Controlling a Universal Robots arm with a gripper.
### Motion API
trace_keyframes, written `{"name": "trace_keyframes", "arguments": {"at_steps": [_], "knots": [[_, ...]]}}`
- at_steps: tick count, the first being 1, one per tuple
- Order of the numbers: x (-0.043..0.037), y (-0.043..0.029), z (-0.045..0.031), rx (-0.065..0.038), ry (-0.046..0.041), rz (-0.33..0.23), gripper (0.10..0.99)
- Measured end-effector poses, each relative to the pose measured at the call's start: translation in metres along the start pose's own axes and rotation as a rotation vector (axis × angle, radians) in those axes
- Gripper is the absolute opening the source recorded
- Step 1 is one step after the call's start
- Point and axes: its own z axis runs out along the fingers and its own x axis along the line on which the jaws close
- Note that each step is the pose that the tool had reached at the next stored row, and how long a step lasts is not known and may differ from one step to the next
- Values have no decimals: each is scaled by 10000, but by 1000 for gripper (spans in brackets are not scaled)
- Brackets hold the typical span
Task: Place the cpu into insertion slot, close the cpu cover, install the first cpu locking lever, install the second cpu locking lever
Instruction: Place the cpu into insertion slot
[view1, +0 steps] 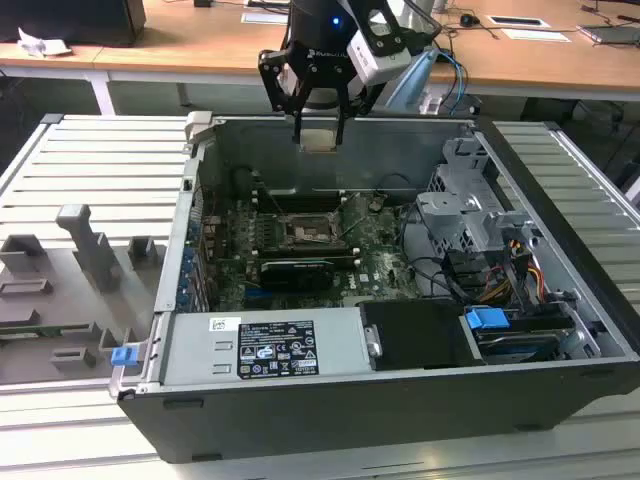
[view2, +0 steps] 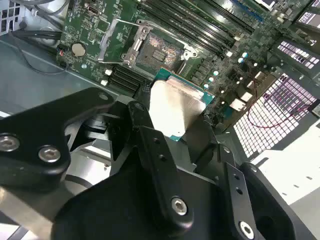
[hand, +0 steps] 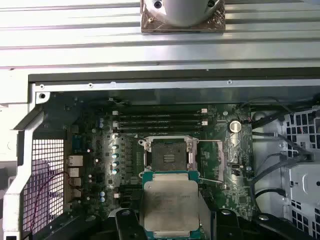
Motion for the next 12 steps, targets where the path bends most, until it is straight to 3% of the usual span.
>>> {"name": "trace_keyframes", "arguments": {"at_steps": [12], "knots": [[-1,-6,65,23,-25,112,525]]}}
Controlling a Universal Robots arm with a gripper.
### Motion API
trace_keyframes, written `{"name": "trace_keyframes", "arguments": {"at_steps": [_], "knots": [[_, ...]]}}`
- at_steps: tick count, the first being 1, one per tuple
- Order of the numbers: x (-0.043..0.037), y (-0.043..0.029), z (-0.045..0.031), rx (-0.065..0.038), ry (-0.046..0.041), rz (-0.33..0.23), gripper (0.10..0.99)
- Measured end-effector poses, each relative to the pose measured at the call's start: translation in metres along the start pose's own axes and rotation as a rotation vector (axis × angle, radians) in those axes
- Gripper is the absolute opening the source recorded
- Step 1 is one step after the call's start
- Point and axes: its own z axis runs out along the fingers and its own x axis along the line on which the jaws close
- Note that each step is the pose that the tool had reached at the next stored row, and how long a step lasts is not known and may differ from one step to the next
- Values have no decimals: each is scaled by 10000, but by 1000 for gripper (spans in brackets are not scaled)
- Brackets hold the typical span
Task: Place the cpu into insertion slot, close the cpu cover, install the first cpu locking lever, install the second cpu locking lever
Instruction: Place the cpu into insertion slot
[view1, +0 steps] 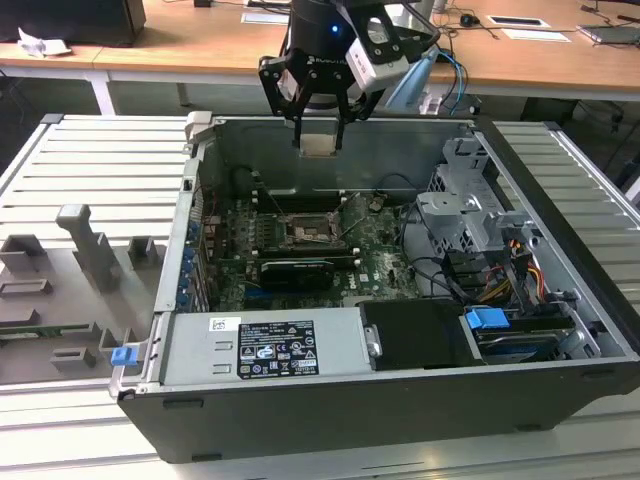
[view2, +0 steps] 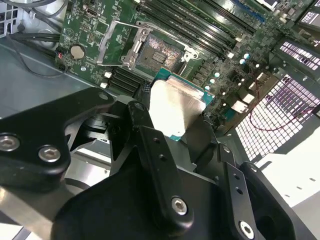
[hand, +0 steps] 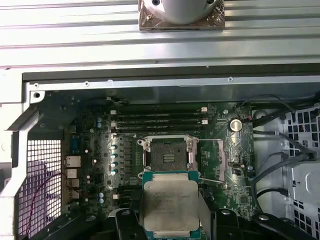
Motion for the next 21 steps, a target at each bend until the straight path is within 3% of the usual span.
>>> {"name": "trace_keyframes", "arguments": {"at_steps": [7,21], "knots": [[0,-1,14,-10,-44,498,525],[-1,-3,37,-15,-65,803,525]]}}
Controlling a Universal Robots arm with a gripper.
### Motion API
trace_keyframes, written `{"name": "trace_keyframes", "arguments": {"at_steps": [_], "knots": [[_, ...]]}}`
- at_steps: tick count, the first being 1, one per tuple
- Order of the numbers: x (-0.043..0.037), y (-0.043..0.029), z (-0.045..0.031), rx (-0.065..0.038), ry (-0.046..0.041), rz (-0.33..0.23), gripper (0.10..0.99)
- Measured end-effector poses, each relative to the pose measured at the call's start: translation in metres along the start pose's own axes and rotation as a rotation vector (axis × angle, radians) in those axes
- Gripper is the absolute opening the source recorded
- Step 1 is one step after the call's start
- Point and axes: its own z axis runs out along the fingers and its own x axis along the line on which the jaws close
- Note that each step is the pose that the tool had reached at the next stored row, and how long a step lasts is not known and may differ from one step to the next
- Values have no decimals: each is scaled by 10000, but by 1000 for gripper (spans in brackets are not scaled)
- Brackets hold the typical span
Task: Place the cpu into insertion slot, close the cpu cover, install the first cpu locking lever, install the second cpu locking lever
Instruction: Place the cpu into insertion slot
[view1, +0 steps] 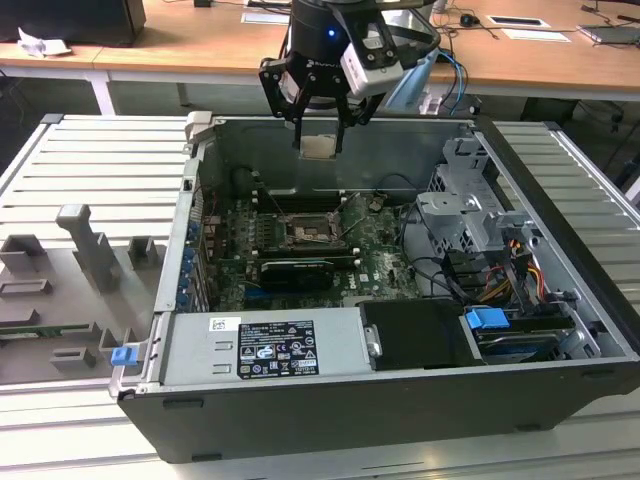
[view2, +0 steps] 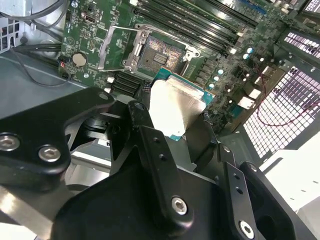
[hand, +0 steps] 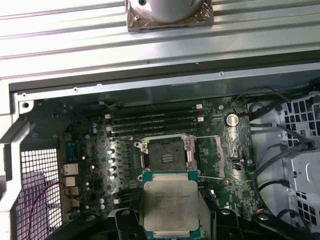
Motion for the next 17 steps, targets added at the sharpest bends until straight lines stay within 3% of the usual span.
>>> {"name": "trace_keyframes", "arguments": {"at_steps": [17], "knots": [[0,-1,10,-10,-52,595,525]]}}
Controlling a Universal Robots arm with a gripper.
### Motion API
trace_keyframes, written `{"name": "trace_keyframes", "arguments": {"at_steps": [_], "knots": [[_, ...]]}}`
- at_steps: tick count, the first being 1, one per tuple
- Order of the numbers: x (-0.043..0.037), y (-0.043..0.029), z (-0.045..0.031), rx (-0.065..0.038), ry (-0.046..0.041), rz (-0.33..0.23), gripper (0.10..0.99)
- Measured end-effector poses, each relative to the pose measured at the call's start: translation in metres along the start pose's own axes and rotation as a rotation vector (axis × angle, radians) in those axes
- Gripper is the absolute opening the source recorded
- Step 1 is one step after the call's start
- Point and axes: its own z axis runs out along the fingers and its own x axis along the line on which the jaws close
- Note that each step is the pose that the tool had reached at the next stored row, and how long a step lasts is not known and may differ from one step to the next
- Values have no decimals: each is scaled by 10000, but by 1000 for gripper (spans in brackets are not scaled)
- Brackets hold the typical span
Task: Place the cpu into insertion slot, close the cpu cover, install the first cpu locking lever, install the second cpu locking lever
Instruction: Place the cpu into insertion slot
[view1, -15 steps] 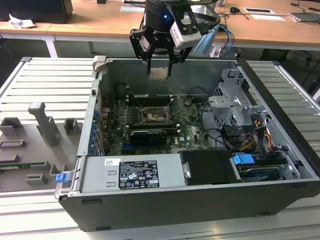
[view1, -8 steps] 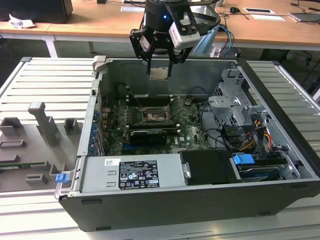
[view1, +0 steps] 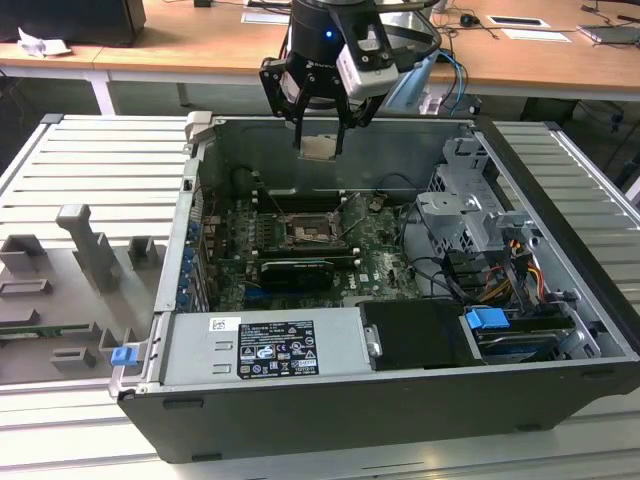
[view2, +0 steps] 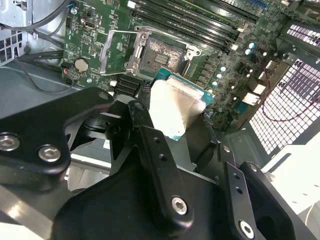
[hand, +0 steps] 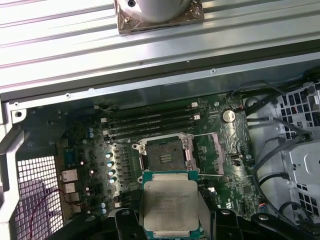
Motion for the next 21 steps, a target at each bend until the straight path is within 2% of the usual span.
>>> {"name": "trace_keyframes", "arguments": {"at_steps": [21], "knots": [[0,-2,17,-13,-60,684,525]]}}
